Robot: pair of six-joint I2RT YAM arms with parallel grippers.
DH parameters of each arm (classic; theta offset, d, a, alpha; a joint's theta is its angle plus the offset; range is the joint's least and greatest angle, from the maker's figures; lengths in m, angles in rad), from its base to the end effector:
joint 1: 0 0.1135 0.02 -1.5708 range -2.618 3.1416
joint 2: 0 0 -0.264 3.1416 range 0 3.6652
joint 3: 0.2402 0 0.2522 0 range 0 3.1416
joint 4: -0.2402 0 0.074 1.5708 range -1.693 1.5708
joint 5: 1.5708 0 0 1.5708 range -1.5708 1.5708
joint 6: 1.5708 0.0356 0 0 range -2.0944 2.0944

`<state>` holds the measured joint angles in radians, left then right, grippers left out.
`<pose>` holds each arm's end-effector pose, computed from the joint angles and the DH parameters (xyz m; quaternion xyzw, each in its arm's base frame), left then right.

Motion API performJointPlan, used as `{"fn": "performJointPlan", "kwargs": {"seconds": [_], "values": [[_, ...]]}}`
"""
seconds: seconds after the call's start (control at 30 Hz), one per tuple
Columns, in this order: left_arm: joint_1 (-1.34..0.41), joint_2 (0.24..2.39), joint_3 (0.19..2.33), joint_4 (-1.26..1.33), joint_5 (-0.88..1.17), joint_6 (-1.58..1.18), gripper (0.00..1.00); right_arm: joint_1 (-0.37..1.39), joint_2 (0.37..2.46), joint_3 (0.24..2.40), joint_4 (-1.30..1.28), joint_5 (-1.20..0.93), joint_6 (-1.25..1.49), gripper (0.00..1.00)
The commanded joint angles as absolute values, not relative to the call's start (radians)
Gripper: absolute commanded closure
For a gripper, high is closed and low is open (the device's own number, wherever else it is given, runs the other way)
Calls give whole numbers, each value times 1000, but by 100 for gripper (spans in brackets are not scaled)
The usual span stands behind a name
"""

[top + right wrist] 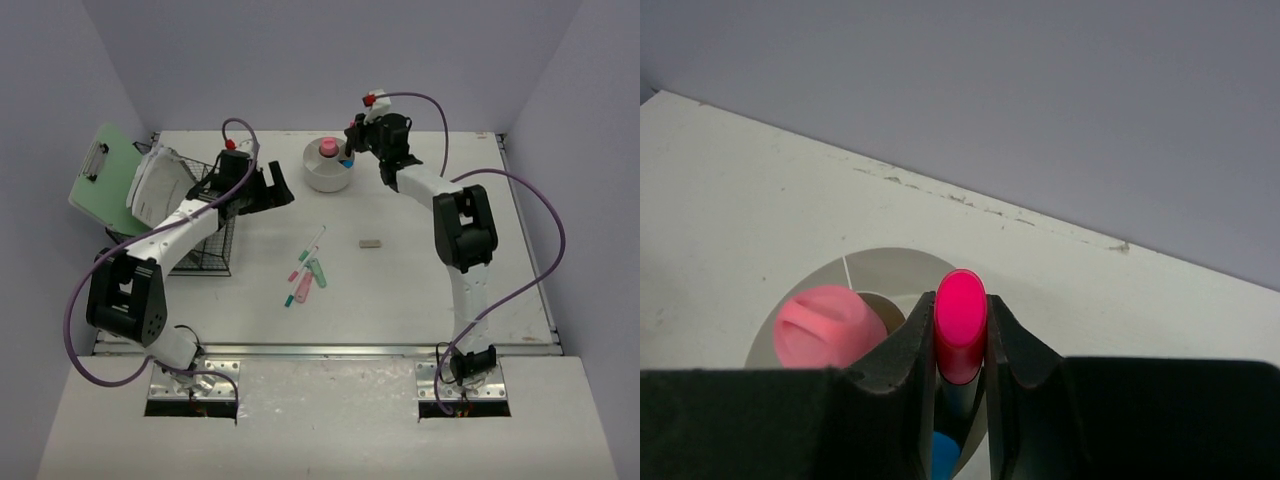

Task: Organize the desk

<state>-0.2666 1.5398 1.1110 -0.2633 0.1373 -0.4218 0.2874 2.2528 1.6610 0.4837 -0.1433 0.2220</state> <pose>0.3302 -0.0952 0.2604 -0.0409 0.9024 -0.2016 0.3785 0.5085 0.1556 0.2198 -0.0721 0.7404 0.2194 0.6312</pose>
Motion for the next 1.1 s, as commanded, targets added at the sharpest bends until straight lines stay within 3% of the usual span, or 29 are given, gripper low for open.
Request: {"fn": "performJointPlan", "kwargs": {"seconds": [0.0,0.03,0.17,0.37,0.47,0.8,1.07], "values": [[-306,1500,1070,-196,67,-331,15,282,2203,1655,517,-174,266,50],[-327,1494,1060,-187,38,-307,15,282,2186,1649,506,-177,274,39],[-429,1488,1029,-155,-56,-224,18,275,2088,1627,464,-193,297,30],[-480,1532,1016,-123,-70,-215,28,252,1940,1574,391,-216,284,35],[-508,1583,1035,-128,-92,-189,43,236,1865,1525,337,-243,232,38],[-624,1815,1188,-205,-199,-125,55,235,1593,1192,236,-318,-105,45],[-630,1960,1327,-225,-209,-137,62,234,1489,1056,216,-338,-254,48]]}}
